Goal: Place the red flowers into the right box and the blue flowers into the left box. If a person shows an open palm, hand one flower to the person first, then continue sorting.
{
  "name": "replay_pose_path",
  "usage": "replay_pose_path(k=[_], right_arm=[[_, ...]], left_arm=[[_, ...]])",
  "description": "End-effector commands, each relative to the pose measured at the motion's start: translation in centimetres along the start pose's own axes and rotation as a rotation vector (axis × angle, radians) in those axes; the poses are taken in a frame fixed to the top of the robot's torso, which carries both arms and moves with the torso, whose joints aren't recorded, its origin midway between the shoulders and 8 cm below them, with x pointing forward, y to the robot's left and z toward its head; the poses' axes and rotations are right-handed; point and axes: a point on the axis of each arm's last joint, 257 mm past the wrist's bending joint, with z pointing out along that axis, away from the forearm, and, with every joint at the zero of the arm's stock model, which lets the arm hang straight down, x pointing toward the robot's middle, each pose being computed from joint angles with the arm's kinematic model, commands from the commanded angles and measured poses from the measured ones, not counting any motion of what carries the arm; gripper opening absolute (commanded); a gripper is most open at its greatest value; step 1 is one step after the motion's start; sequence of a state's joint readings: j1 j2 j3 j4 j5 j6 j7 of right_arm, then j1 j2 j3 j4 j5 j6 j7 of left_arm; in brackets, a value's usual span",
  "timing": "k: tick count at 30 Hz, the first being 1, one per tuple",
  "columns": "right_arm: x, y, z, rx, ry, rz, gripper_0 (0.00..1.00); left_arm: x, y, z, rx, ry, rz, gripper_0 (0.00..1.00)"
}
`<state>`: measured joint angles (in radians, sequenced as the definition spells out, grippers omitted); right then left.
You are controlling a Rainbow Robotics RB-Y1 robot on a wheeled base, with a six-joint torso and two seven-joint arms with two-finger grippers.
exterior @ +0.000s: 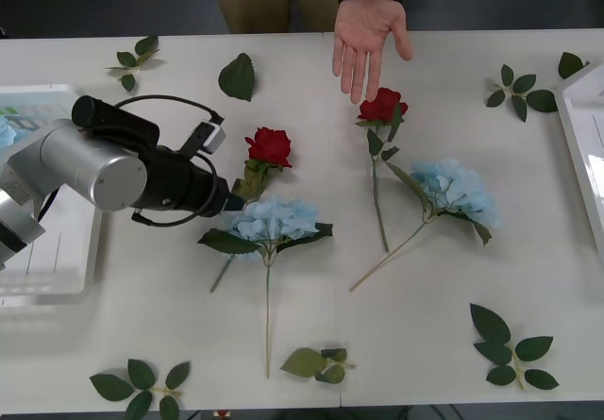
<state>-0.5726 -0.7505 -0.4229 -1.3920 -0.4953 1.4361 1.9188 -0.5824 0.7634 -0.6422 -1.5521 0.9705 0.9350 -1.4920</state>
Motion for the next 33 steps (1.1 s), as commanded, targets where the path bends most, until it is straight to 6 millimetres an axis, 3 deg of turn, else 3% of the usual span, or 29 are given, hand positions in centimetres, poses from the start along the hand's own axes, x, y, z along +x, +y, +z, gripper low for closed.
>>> replay_pose_path(k=[1,7,9,19,25,33], right_arm=[[-1.0,4.9,-0.4,-0.057,-0.011,0.033,0.00],[-4.0,14.3,-4.1,-0.073,-0.071,0.080,0.00],[-5.2,18.3,-6.1,-0.112,-0.124,0.097,0.00],[-8.9,30.3,-15.1,-0.239,-0.397,0.061,0.00],[-11.3,37.4,-18.2,-0.301,-0.607,0.088,0.00],[-13.9,44.5,-19.5,-0.388,-0.805,0.184,0.00]], left_arm=[[-3.4,-2.1,0.2,-0.025,-0.042,0.077,1.00],[-4.8,-2.7,1.8,-0.083,-0.020,0.018,1.00],[-5.3,-2.9,2.1,-0.095,-0.012,-0.005,1.00],[-4.9,-2.3,4.3,-0.186,0.048,-0.060,1.00],[-3.2,-1.0,5.2,-0.248,0.085,-0.022,1.00],[-2.4,-0.5,5.4,-0.274,0.096,-0.001,1.00]])
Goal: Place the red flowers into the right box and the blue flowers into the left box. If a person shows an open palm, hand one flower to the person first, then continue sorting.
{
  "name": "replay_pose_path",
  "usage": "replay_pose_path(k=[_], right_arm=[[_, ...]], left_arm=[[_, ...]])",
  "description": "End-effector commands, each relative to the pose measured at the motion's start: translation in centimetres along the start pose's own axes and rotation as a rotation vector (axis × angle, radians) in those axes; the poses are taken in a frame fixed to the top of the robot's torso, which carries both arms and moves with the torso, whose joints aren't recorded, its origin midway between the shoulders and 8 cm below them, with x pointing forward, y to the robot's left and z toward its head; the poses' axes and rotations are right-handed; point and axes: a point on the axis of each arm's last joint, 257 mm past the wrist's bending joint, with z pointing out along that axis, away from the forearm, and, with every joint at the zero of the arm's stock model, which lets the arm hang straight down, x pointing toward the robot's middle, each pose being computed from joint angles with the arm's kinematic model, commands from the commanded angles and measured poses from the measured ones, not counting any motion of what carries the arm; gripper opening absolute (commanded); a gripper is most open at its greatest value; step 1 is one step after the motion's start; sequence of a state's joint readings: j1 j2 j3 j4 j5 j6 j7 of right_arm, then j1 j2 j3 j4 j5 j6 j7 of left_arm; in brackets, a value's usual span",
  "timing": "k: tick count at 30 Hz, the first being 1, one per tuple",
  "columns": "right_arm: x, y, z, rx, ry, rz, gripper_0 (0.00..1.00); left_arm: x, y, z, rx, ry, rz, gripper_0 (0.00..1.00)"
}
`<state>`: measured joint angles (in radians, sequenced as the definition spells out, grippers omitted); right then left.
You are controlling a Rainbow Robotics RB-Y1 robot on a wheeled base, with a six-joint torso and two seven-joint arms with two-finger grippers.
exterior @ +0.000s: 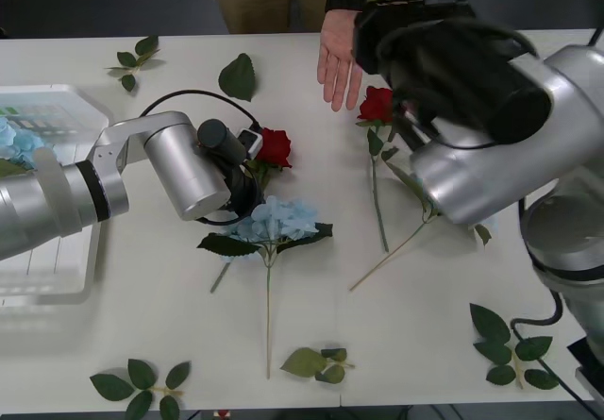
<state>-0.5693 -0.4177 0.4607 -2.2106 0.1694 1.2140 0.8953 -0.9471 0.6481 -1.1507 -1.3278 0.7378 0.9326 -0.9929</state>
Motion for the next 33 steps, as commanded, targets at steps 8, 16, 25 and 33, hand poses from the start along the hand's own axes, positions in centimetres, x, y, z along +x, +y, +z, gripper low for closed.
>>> replay_pose_path(k=[8,16,25,33], right_arm=[[-3.6,5.3,2.4,-0.070,-0.214,0.243,0.00],[-3.9,5.2,3.2,-0.066,-0.239,0.259,0.00],[-3.9,5.0,3.2,-0.062,-0.240,0.267,0.00],[-3.9,4.9,3.3,-0.061,-0.239,0.269,0.39]], left_arm=[[-1.6,-0.2,-0.3,-0.016,-0.028,-0.032,1.00],[-1.7,-0.1,-0.3,-0.022,-0.031,-0.034,1.00],[-1.6,-0.1,-0.3,-0.020,-0.031,-0.050,1.00],[-1.6,0.1,-0.3,-0.024,-0.031,-0.055,1.00]])
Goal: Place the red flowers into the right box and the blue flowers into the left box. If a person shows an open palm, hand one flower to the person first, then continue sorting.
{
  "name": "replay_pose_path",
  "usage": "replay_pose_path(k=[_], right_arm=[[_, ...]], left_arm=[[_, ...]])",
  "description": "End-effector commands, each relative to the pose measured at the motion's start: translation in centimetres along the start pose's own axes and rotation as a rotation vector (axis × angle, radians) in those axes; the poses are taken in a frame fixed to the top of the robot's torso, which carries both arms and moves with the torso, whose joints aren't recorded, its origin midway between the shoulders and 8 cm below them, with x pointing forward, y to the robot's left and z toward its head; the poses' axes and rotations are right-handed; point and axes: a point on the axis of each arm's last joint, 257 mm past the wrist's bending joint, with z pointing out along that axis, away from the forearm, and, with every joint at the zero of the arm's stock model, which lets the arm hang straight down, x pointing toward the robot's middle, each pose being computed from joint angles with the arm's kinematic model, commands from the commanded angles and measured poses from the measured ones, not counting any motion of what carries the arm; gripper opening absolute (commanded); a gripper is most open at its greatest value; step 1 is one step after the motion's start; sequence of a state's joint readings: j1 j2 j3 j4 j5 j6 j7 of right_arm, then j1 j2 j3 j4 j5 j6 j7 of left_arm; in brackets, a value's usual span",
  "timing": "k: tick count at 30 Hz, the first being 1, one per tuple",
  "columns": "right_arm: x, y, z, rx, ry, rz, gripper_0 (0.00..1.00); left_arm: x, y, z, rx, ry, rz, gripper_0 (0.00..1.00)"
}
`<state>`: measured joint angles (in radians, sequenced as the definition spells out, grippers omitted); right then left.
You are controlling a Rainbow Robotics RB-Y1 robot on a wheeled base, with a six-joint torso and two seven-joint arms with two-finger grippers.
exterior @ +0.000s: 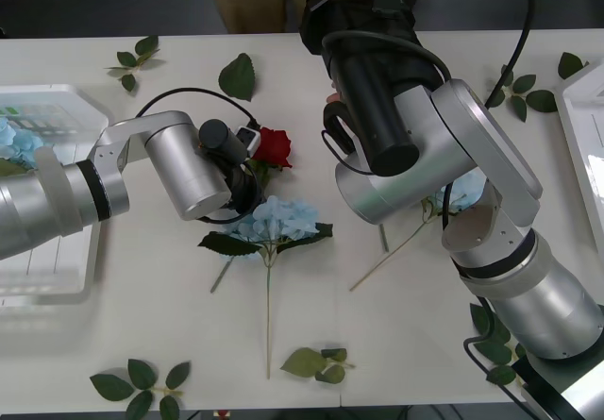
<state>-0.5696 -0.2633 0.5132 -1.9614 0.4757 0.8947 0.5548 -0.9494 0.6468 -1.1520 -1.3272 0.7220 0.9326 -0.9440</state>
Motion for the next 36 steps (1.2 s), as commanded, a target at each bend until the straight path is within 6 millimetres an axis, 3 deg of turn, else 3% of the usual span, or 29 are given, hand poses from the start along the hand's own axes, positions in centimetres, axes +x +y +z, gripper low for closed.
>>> replay_pose_path(k=[1,4,6,14,15,16,17,18,23,29,33,36], right_arm=[[-2.4,1.9,-0.2,-0.037,-0.049,0.043,0.60],[-2.4,2.0,-0.1,-0.038,-0.048,0.043,0.84],[-2.5,2.0,-0.2,-0.039,-0.050,0.045,0.92],[-2.6,1.9,-0.1,-0.040,-0.054,0.047,0.94],[-2.7,1.9,-0.1,-0.039,-0.055,0.048,0.94],[-2.8,1.8,-0.2,-0.040,-0.056,0.047,0.94],[-2.8,1.8,-0.2,-0.046,-0.053,0.053,0.94],[-2.9,1.8,-0.5,-0.058,-0.038,0.062,0.94],[-2.0,0.3,-2.0,-0.078,0.073,0.081,0.94],[1.0,-5.6,-4.4,-0.076,0.336,0.159,0.94],[3.5,-11.6,-6.2,0.000,0.526,0.188,0.94],[5.6,-16.9,-7.6,0.006,0.645,0.074,0.94]], left_arm=[[-1.4,-0.1,-0.2,-0.015,-0.024,-0.017,1.00],[-1.3,-0.1,-0.2,-0.016,-0.023,-0.019,1.00],[-1.4,-0.1,-0.2,-0.016,-0.024,-0.020,1.00],[-1.5,0.0,-0.3,-0.018,-0.029,-0.020,1.00],[-1.4,0.0,-0.2,-0.018,-0.027,-0.019,0.90],[-1.5,0.0,-0.3,-0.019,-0.027,-0.020,0.63],[-1.4,0.0,-0.2,-0.019,-0.026,-0.020,0.43],[-1.4,0.1,-0.2,-0.019,-0.027,-0.021,0.33],[-1.3,0.1,-0.2,-0.021,-0.025,-0.017,0.20],[-1.5,0.1,-0.2,-0.025,-0.030,-0.007,0.07],[-1.6,0.3,-0.3,-0.028,-0.033,-0.012,0.06],[-1.6,1.1,-0.4,-0.038,-0.033,-0.018,0.05]])
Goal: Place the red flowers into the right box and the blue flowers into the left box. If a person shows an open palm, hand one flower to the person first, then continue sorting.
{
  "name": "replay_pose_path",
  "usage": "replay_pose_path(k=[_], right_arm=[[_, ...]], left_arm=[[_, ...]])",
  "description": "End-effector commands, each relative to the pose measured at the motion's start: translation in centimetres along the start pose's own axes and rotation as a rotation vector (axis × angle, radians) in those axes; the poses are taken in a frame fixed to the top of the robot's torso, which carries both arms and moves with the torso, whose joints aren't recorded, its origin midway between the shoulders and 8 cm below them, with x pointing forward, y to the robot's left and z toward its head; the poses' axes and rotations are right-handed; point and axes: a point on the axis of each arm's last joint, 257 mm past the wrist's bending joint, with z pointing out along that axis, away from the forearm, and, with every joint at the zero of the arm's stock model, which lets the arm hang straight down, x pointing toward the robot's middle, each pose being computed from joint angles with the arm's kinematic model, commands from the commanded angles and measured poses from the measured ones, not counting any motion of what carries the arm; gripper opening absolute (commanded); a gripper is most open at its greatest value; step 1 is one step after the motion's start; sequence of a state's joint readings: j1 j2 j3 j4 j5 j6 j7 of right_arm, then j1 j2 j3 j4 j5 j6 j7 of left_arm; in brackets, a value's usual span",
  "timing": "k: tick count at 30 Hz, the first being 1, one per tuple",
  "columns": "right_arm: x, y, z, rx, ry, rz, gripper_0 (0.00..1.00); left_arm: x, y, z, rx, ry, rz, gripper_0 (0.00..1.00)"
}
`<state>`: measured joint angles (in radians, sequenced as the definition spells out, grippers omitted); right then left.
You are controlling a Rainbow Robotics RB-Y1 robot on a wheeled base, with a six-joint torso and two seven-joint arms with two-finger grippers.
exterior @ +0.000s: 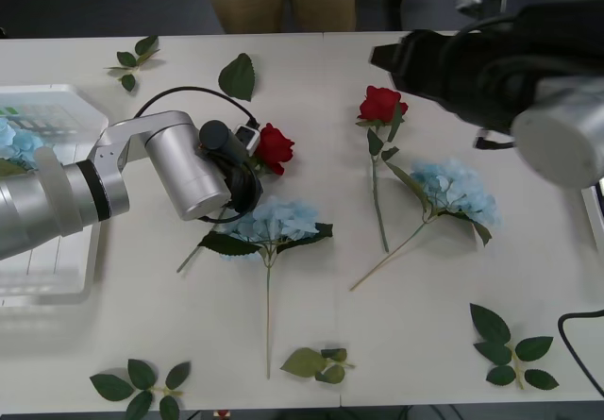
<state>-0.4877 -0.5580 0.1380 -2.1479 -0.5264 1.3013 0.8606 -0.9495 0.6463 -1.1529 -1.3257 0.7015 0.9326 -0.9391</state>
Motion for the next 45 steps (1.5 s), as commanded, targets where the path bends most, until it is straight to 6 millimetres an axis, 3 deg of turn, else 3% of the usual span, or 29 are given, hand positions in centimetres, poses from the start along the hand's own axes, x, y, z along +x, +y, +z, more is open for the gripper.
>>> replay_pose_path(k=[1,2,4,8,12,14,18,22,26,30,33,38,42,45], right_arm=[[0.4,-6.8,-1.2,0.043,0.082,-0.093,0.94],[1.3,-9.2,-1.2,0.048,0.120,-0.135,0.94],[2.2,-11.4,-1.0,0.036,0.147,-0.177,0.94],[5.5,-15.6,-1.3,0.056,0.218,-0.253,0.94],[8.7,-18.6,-1.8,0.101,0.279,-0.367,0.94],[10.1,-20.0,-2.6,0.105,0.299,-0.416,0.94],[12.7,-21.3,-4.9,0.085,0.325,-0.410,0.94],[16.0,-21.2,-7.3,0.083,0.347,-0.243,0.94],[18.8,-19.9,-8.2,0.082,0.377,-0.054,0.94],[20.1,-18.1,-8.4,0.106,0.394,0.107,0.94],[20.9,-15.5,-8.1,0.108,0.413,0.281,0.94],[21.3,-12.3,-6.2,0.098,0.398,0.425,0.94],[21.6,-11.0,-4.7,0.115,0.376,0.459,0.94],[21.5,-10.4,-3.2,0.144,0.338,0.478,0.94]], left_arm=[[-1.3,1.0,-0.4,-0.029,-0.022,-0.025,0.05],[-1.2,1.7,-0.5,-0.036,-0.022,-0.031,0.05],[-1.3,2.9,-0.8,-0.047,-0.025,-0.045,0.05],[-1.8,8.4,-2.6,-0.110,-0.048,-0.066,0.05],[-3.2,12.1,-5.5,-0.129,-0.087,-0.011,0.05],[-4.2,13.0,-7.6,-0.104,-0.111,0.010,0.05],[-6.7,12.6,-11.1,-0.016,-0.195,0.038,0.05],[-10.0,11.2,-13.5,0.112,-0.379,0.033,0.05],[-12.6,9.2,-15.2,0.220,-0.589,0.016,0.05],[-15.1,6.2,-17.7,0.315,-0.783,0.002,0.05],[-16.7,3.2,-20.1,0.401,-0.894,-0.021,0.05],[-18.5,0.0,-23.1,0.495,-1.019,-0.043,0.05],[-17.9,-0.2,-22.6,0.495,-1.003,-0.042,0.05],[-16.0,-0.1,-19.9,0.481,-0.887,-0.056,0.05]])
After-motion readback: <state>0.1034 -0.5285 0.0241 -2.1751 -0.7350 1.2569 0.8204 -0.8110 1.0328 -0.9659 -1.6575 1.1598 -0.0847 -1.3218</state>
